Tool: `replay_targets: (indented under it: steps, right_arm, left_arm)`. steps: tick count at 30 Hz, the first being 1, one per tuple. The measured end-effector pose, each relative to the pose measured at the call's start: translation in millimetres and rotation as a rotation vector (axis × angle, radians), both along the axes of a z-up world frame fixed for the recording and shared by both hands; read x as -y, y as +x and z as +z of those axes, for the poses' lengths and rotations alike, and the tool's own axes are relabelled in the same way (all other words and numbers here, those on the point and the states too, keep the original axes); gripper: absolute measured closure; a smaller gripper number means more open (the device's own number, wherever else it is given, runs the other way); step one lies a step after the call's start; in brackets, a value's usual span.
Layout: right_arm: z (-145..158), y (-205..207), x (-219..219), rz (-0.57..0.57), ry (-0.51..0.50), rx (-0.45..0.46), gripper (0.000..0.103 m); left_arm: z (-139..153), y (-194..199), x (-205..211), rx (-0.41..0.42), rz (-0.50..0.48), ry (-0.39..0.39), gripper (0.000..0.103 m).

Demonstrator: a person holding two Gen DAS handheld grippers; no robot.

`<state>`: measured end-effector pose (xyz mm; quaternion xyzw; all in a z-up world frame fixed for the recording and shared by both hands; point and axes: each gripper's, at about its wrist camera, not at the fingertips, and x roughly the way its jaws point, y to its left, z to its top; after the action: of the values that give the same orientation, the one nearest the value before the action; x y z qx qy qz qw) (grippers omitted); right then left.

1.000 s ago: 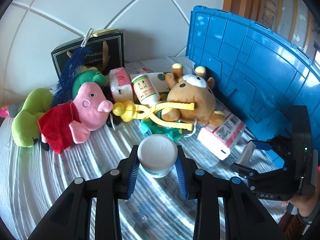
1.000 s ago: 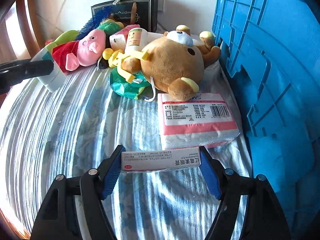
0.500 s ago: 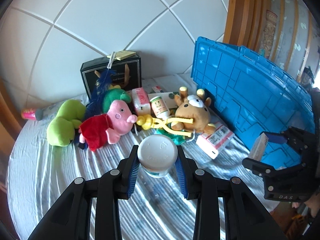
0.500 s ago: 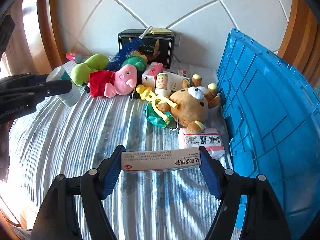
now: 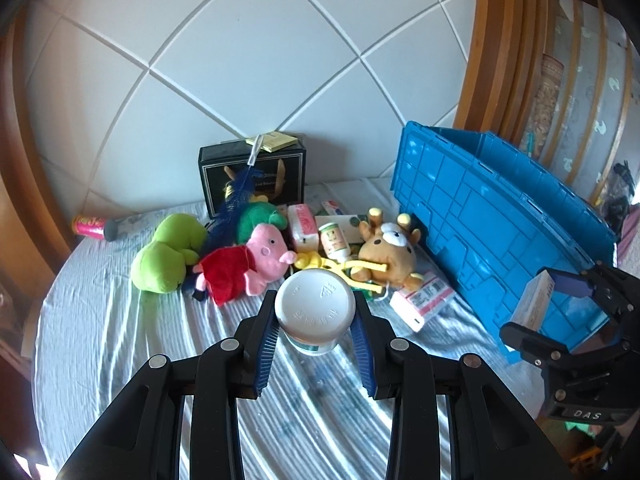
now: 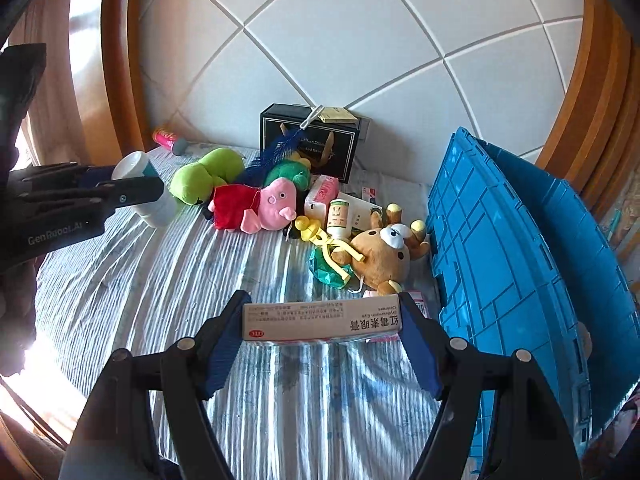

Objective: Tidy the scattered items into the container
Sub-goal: 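Lift the white cup and medicine box and carry both toward the blue crate, then lower the medicine box into the crate and open the right tool while the left holds the cup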

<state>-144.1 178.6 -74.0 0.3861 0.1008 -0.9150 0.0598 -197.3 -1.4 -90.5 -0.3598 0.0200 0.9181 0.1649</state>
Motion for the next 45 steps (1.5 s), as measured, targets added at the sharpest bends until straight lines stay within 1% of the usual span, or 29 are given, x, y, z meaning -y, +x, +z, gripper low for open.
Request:
replay_targets:
  steps: [4, 10, 15, 21, 24, 27, 33, 38, 45]
  right_arm:
    - [15.0, 5.1, 6.9, 0.011, -0.002, -0.030, 0.031]
    - [29.1, 7.5, 4.6, 0.004, -0.017, -0.068, 0.031]
    - [33.3, 3.1, -11.9, 0.010, -0.054, -0.098, 0.031]
    - [39.5, -2.4, -48.1, 0.046, -0.082, -0.124, 0.031]
    - [46.6, -1.6, -71.5, 0.063, -0.068, -0.160, 0.031]
    - [53.5, -2.8, -100.6, 0.071, -0.081, -0.183, 0.031]
    - [67.1, -4.5, -174.1, 0.039, -0.119, -0.227, 0.031]
    - [71.0, 0.3, -230.7, -0.011, -0.150, -0.237, 0.031]
    - [65.6, 13.5, -291.5, -0.086, -0.171, -0.234, 0.031]
  left_arm:
    - [5.6, 3.3, 8.6, -0.020, 0.008, 0.022, 0.069]
    - [5.0, 3.4, 13.1, -0.030, 0.014, 0.011, 0.069]
    - [15.0, 1.9, 6.3, -0.055, 0.032, -0.013, 0.069]
    - [30.1, 3.3, -23.5, -0.086, 0.073, -0.041, 0.069]
    - [37.1, 5.5, -47.2, -0.105, 0.085, -0.050, 0.069]
    - [42.7, 5.4, -76.1, -0.110, 0.090, -0.064, 0.069]
    - [59.4, 4.6, -148.8, -0.132, 0.057, -0.068, 0.069]
    - [72.0, 2.3, -213.4, -0.153, 0.004, -0.073, 0.069]
    - [86.3, -0.8, -299.8, -0.167, -0.116, -0.079, 0.069]
